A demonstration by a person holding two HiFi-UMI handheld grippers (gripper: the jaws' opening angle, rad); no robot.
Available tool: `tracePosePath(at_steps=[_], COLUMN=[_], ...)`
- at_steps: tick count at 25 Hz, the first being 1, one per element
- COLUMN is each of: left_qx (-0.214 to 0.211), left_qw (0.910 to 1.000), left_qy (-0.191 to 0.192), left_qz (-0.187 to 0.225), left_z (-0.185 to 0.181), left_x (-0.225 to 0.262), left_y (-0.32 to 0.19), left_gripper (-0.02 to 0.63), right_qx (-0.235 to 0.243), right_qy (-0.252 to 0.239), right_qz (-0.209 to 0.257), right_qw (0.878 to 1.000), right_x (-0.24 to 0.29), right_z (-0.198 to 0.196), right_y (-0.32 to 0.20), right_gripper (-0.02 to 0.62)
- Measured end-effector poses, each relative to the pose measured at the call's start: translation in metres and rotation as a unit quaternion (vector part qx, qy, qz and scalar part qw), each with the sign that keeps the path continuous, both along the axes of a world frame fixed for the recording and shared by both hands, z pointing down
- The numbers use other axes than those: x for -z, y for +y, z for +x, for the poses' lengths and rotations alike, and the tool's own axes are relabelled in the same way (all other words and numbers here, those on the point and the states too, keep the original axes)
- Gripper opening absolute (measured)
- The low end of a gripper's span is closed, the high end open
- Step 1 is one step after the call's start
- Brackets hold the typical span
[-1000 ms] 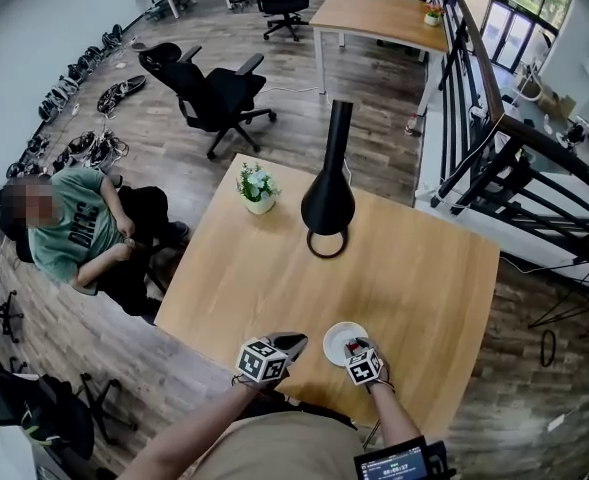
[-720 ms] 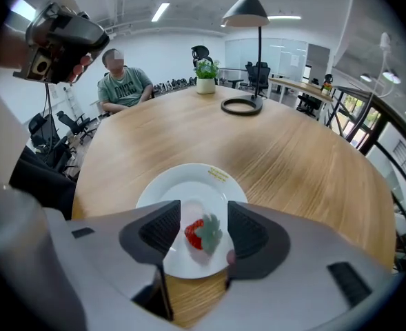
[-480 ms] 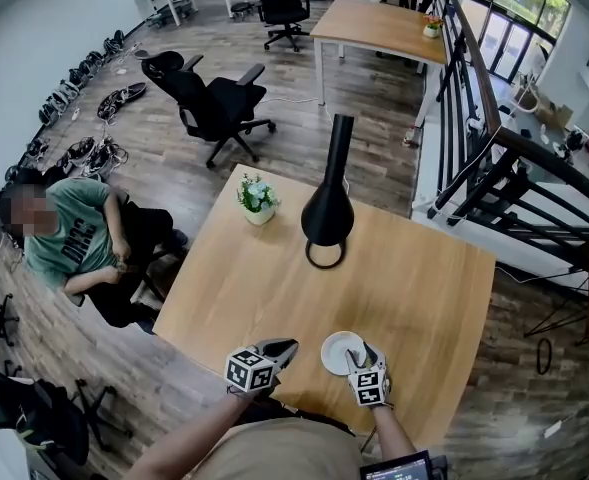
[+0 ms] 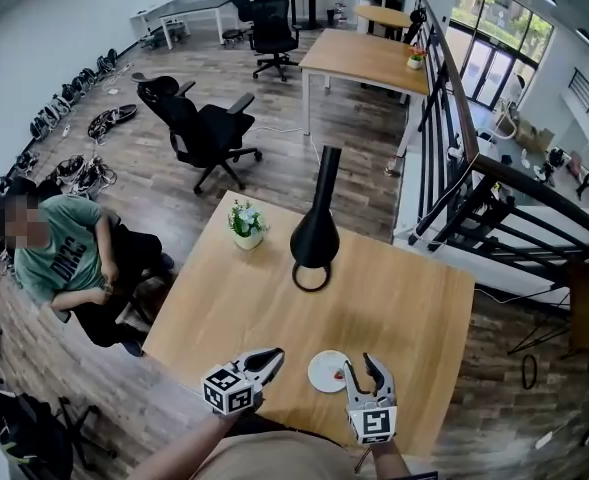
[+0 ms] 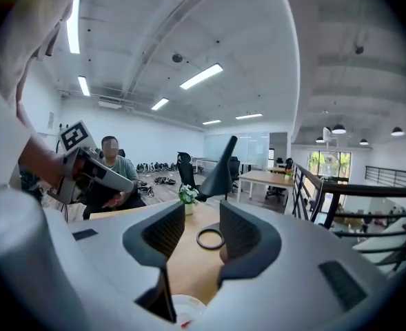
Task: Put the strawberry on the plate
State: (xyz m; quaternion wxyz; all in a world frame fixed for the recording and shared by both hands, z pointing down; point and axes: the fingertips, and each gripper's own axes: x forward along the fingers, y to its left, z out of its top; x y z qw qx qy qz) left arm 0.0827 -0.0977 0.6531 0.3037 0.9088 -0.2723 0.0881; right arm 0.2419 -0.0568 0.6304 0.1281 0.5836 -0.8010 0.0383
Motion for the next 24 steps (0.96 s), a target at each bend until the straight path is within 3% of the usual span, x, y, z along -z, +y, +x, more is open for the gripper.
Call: tracePosePath(at_steps=[8, 24], left_qx=[0.01, 0.018], left_qw=[0.9992, 0.9991], left_qy=[0.028, 0.034], left_qz=[0.028, 0.016], left_z=[-0.007, -0.012], left_x=[0.036, 0.03], left_y=[0.0, 0.016], left_gripper=[0.006, 0.006], right_qx=[0.013, 0.014], right_qy=[0.003, 0.013], right_qz=[0.024, 0.039], right_qw=[1.0, 0.999], right_x=[0.031, 0.027], right_z=[-0.02, -0.018], right_y=[0.007, 0.009], right_gripper=[0.133, 0.132])
